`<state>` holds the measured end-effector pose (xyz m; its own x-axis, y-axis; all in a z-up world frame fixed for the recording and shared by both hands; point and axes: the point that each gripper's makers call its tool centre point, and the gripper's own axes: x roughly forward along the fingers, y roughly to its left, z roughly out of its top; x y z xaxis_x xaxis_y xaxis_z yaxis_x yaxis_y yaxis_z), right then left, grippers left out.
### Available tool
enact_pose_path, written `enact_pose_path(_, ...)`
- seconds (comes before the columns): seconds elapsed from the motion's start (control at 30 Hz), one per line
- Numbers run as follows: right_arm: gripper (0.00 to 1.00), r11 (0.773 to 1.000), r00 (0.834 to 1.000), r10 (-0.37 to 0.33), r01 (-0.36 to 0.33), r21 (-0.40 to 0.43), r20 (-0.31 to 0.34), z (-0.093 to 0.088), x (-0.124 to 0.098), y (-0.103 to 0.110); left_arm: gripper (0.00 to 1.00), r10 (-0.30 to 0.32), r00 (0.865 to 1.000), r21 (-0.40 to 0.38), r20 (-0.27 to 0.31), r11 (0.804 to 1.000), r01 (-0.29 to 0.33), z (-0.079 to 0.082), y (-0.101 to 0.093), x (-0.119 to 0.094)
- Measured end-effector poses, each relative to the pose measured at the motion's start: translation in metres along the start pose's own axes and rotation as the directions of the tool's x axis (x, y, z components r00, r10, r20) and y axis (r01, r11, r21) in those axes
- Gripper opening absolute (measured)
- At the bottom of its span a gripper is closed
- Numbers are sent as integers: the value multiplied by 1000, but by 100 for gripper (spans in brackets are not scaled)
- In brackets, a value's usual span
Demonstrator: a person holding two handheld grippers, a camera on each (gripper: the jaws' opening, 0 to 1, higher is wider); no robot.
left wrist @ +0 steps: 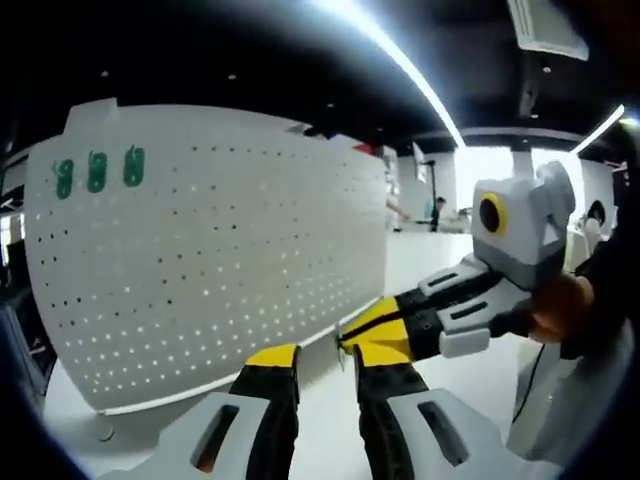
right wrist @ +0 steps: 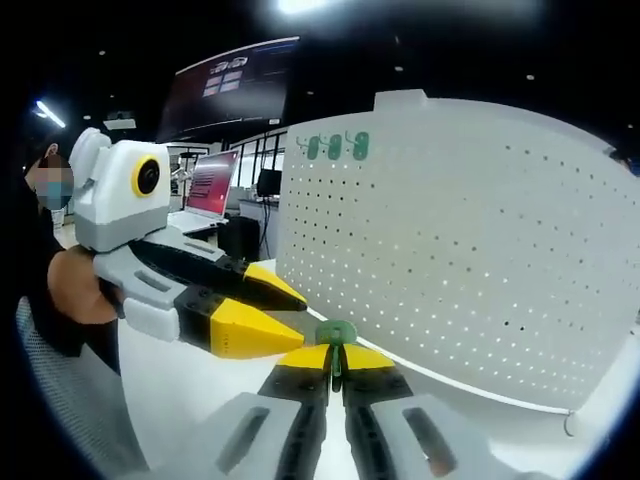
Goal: Insert the hook assembly into the mounting plate slot until the hook locks in place.
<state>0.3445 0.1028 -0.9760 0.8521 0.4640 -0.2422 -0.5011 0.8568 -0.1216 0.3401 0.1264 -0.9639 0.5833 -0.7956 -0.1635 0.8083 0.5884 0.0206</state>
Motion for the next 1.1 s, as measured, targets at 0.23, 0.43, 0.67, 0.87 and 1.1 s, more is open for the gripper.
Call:
enact_pose_path(0.23, 1, 1000, 1000, -3, 3, 14, 8, 3, -2, 0, 22, 2, 1000, -5, 0, 1000, -2, 0, 2, -1)
enact_pose_path(0.43, 1, 999, 998, 36, -37, 36, 43, 12, -3, 9, 19, -13, 1000, 10, -10, 1000, 13, -3, -1, 1)
enact_pose_path(0.67, 1, 997, 996, 59, -62, 56, 62, 17, -4, 14, 11, -22, 999, 51, -37, 998, 24, -9, -2, 2)
enact_pose_path(0.87, 1, 995, 995, 75, -78, 61, 60, 17, -3, 19, 2, -31, 999, 102, -35, 994, 34, -7, -7, 2)
enact_pose_path(1.1, 2, 994, 994, 87, -92, 63, 70, 19, -5, 20, 1, -64, 998, 32, -22, 997, 65, -6, -5, 0)
